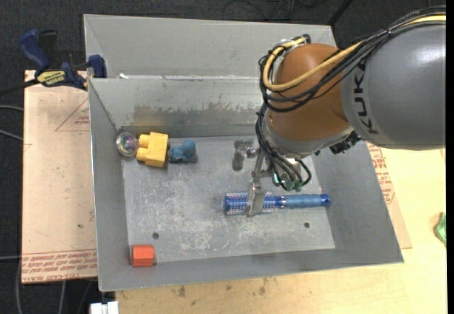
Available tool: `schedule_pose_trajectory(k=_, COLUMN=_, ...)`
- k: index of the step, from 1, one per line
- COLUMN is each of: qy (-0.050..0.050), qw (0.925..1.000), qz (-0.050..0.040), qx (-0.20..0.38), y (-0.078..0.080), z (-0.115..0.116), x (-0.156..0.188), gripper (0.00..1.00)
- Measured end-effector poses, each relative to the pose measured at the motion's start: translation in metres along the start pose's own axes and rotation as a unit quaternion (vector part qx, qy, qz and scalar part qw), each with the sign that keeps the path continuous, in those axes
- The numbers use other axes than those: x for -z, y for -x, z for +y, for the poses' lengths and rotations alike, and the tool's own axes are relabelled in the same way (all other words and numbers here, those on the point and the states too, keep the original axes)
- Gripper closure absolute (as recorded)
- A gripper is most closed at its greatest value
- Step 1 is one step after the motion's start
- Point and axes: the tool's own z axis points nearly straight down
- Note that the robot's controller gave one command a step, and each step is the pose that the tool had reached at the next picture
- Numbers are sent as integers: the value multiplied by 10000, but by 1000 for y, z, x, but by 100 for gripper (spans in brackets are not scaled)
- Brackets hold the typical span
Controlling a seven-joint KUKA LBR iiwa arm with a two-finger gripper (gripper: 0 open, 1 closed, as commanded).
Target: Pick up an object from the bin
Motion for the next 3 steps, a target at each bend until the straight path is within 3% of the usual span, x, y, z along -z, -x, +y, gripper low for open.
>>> schedule_pose_trajectory(k=1, qy=-3, qw=9937, qz=-11, qx=1125, y=11, z=-4, x=-105, gripper=0)
schedule_pose_trajectory(k=2, qy=0, qw=9937, qz=-33, qx=1119, y=12, z=-4, x=-103, gripper=100)
schedule_pose_trajectory(k=3, qy=-2, qw=9928, qz=-72, qx=1195, y=-13, z=5, x=5, gripper=100)
